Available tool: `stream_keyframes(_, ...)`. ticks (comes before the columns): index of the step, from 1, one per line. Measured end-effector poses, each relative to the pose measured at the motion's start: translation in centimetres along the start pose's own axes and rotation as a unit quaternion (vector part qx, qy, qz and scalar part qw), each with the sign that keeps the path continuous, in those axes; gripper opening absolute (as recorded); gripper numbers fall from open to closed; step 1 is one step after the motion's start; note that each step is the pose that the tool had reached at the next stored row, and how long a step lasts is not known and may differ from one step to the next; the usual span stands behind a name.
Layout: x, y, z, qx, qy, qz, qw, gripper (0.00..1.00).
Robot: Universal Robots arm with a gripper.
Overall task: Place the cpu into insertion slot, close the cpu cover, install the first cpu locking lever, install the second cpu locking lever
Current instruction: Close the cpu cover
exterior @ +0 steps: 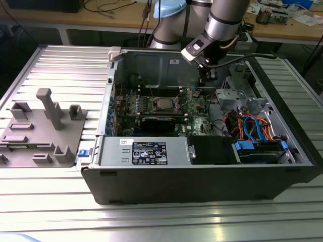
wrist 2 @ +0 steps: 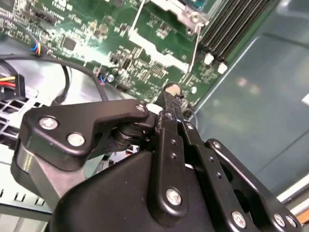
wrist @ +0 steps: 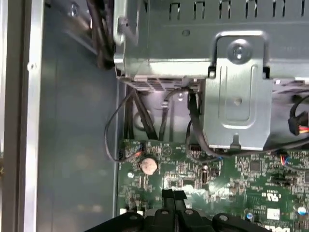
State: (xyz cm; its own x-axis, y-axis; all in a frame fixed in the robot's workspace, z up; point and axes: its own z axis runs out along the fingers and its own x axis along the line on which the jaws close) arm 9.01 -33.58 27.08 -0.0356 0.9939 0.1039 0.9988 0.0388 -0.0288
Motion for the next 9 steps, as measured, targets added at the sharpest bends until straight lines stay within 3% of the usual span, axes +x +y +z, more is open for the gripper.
stream_keyframes(1,-0.01,0.05,0.02,0.0013,-0.0037,0.000,1.0000,0.11)
stream_keyframes(3,-0.01,0.09,0.04,0.0029,-0.0193,0.001,0.9998,0.11)
stream_keyframes(4,-0.01,0.10,0.04,0.0037,-0.0309,0.001,0.9995,0.11)
stream_keyframes(5,-0.02,0.11,0.09,0.0041,-0.0342,0.001,0.9994,0.11)
stream_keyframes(9,-0.47,0.10,0.40,0.0048,-0.0343,0.001,0.9994,0.11)
